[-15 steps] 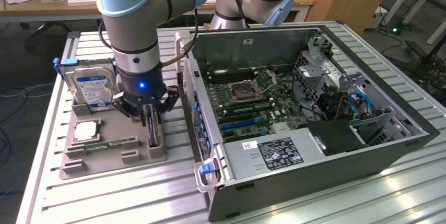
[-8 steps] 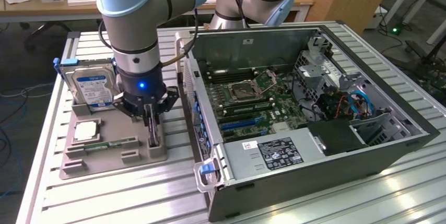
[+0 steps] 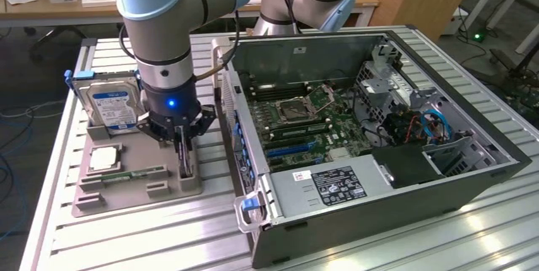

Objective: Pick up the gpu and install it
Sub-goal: 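Pick up the gpu and move the gpu toward the slot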

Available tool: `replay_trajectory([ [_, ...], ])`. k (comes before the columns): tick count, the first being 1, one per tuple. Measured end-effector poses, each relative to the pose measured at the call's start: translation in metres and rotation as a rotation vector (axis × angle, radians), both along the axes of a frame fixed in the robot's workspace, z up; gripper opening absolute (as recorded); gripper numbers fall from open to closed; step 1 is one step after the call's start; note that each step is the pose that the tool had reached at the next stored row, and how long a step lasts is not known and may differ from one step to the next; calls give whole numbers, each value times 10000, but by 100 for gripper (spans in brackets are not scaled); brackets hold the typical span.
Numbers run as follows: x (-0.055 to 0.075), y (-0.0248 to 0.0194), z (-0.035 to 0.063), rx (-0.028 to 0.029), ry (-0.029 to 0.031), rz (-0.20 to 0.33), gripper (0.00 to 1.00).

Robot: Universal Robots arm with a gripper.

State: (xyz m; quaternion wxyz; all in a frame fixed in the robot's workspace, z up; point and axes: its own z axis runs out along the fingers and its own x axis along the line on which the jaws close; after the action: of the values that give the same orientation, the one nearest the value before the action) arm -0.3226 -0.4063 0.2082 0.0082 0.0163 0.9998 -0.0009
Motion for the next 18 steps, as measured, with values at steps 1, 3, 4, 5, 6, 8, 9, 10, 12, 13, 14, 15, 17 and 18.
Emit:
replay_trajectory([
  [1, 0, 0, 0, 0, 0, 0, 27],
  [3, 0, 0, 0, 1, 0, 0, 27],
  [4, 0, 0, 0, 1, 0, 0, 27],
  [5, 0, 0, -1, 1, 0, 0, 27],
  [6, 0, 0, 0, 1, 0, 0, 27],
  [8, 0, 0, -1, 1, -1, 0, 27],
  [9, 1, 0, -1, 1, -1, 1, 27],
  [10, 1, 0, 0, 7, -1, 1, 27],
  [12, 1, 0, 14, 40, -4, 0, 27],
  [13, 1, 0, 37, 54, -1, 0, 27],
  [14, 0, 0, 57, 70, -1, 0, 27],
  [15, 0, 0, 76, 81, -1, 0, 27],
  [17, 1, 0, 119, 110, -1, 0, 27],
  [18, 1, -1, 142, 126, -1, 1, 27],
])
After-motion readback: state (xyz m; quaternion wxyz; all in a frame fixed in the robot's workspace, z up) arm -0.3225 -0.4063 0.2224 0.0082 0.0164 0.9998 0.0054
